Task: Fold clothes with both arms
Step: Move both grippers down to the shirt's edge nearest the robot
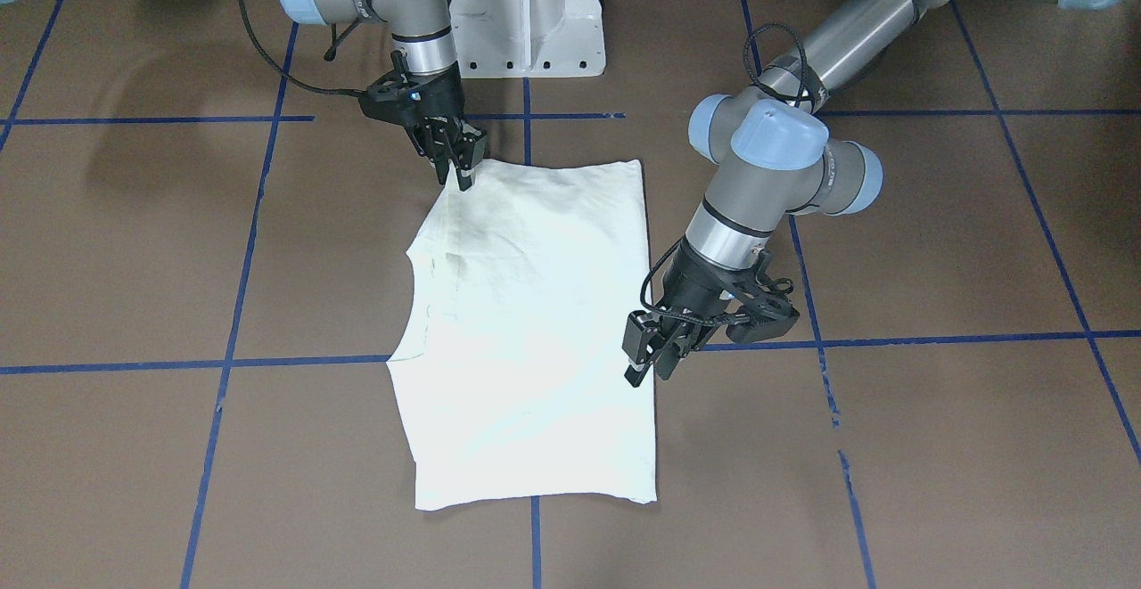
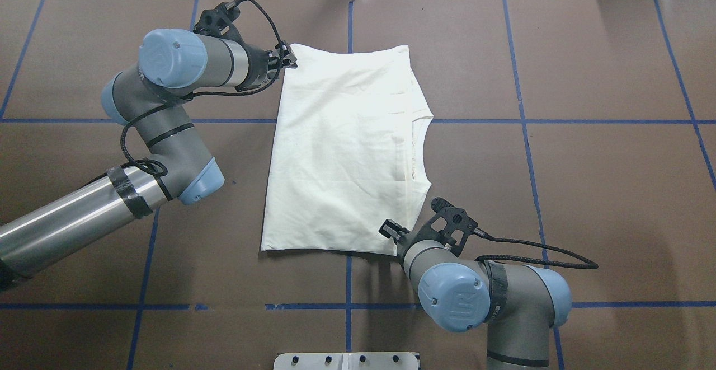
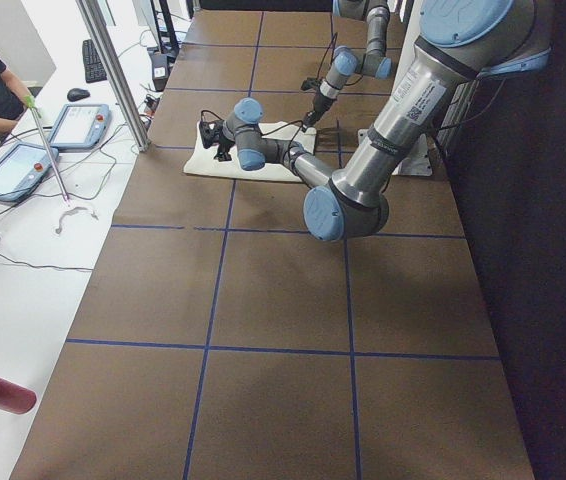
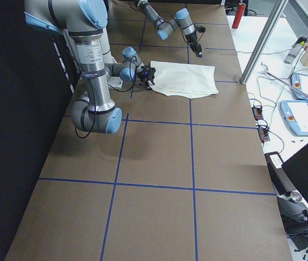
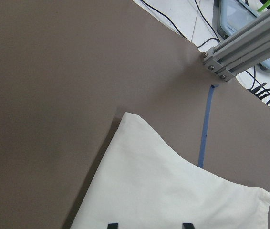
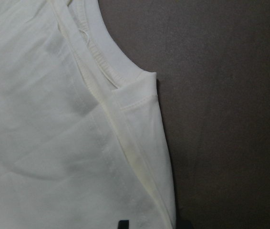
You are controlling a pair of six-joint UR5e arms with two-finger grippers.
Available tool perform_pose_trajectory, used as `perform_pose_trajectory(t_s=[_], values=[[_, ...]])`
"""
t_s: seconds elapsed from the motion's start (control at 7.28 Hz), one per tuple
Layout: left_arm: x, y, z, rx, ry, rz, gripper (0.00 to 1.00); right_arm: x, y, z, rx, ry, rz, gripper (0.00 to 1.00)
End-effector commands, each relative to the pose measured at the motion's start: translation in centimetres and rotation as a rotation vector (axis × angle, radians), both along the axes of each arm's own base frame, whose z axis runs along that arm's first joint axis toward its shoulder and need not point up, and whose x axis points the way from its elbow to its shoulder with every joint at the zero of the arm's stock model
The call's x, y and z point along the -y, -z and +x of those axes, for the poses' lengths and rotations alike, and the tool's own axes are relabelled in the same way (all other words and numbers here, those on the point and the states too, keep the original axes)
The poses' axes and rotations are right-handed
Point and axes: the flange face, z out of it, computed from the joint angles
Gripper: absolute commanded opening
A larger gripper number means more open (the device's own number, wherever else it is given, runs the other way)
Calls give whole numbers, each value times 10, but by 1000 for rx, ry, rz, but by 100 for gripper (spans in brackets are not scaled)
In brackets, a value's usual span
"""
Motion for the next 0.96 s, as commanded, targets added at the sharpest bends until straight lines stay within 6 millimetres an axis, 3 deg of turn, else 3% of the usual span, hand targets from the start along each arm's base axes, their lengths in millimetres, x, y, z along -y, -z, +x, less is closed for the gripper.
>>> perform_pose_trajectory(t_s=[0.0, 0.14, 0.55, 0.82], values=[[1, -1, -1, 0, 2, -1, 54, 1, -3, -3, -6, -1, -1, 38], [0, -2, 0, 0, 2, -5, 54, 2, 0, -1, -1, 1, 0, 0], [-2, -5, -4, 1, 3, -6, 54, 0, 3, -1, 4, 5, 3, 0], [-60, -15, -56, -66, 4, -17, 54, 0, 24, 22, 55, 5, 10, 0]])
